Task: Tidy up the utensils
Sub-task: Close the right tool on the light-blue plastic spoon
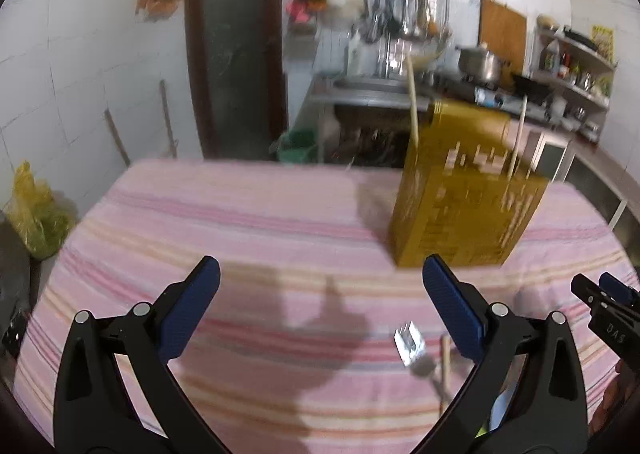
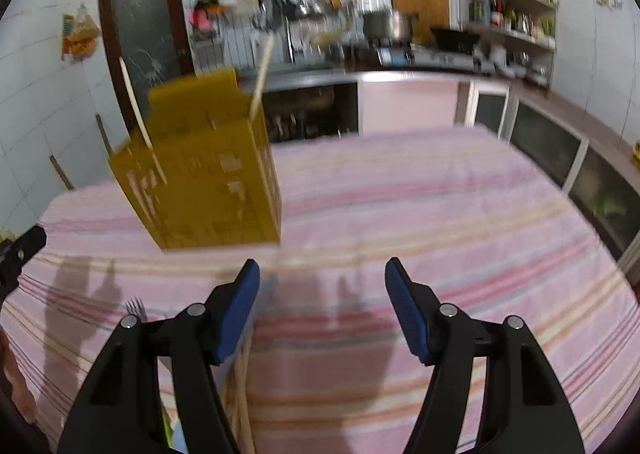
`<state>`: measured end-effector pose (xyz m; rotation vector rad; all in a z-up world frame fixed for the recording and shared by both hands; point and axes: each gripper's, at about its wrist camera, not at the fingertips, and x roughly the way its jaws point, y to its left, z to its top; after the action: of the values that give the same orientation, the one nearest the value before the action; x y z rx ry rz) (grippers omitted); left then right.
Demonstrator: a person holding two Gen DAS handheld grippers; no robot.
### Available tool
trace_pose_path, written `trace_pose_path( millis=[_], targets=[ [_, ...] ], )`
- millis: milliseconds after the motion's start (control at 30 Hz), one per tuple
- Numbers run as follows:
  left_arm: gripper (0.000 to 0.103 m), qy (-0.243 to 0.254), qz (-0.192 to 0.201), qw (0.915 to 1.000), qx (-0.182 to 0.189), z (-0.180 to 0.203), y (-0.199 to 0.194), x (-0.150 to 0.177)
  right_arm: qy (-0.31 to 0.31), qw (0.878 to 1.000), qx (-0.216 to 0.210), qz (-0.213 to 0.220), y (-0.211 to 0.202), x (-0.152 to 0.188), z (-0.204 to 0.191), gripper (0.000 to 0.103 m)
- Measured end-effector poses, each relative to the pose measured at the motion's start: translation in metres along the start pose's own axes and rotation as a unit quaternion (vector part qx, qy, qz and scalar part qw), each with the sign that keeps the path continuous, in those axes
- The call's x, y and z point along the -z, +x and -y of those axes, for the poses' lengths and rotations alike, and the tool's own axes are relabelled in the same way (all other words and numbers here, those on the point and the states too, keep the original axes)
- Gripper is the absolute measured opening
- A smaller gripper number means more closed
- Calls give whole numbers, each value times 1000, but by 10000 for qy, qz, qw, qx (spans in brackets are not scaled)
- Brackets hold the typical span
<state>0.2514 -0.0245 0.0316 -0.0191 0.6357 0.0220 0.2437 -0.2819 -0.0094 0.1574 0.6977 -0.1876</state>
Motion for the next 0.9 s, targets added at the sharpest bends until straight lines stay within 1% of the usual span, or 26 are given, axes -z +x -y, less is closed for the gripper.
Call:
trace_pose_path(
  millis=[100,167,233,333,433,467,500,533,567,633,667,700,733,767,800,900],
  targets=[
    [98,-18,-364,9993,63,4,17,17,-34,9996,177,-235,14,9,-4,64],
    [98,32,-563,9983,121,8,28,25,-56,9992,176,-353,22,12,-8,64],
    [98,103,-730,9972,100,14,38,35,-56,9987,197,-466,30,14,-15,64],
    [98,144,-942,9954,100,20,50,42,-90,9979,220,-598,40,16,-25,64],
    [98,225,-1017,9945,67,24,58,44,-126,9970,310,-693,49,12,-33,63],
    [98,245,-1025,9944,48,24,58,44,-85,9965,312,-770,53,12,-35,61],
    [98,241,-1029,9944,40,23,59,44,-53,9962,296,-823,56,11,-35,55],
    [98,208,-1041,9943,42,22,59,45,-27,9955,281,-902,58,11,-37,52],
    [98,155,-1067,9941,63,20,60,46,-16,9949,275,-965,61,10,-38,51],
    [98,65,-1136,9934,107,18,63,43,21,9934,245,-1121,70,12,-41,45],
    [98,9,-1187,9929,117,17,64,43,40,9930,247,-1150,71,12,-41,44],
    [98,-19,-1213,9925,120,16,65,42,71,9931,233,-1151,72,12,-41,40],
    [98,-44,-1233,9923,120,16,65,41,93,9931,207,-1151,72,12,-41,32],
    [98,-67,-1250,9921,116,16,66,40,142,9930,132,-1162,71,12,-39,29],
    [98,-89,-1267,9918,111,16,66,40,191,9929,79,-1169,70,11,-37,22],
    [98,-154,-1355,9906,125,18,68,40,366,9920,-154,-1195,68,12,-29,17]
  ],
)
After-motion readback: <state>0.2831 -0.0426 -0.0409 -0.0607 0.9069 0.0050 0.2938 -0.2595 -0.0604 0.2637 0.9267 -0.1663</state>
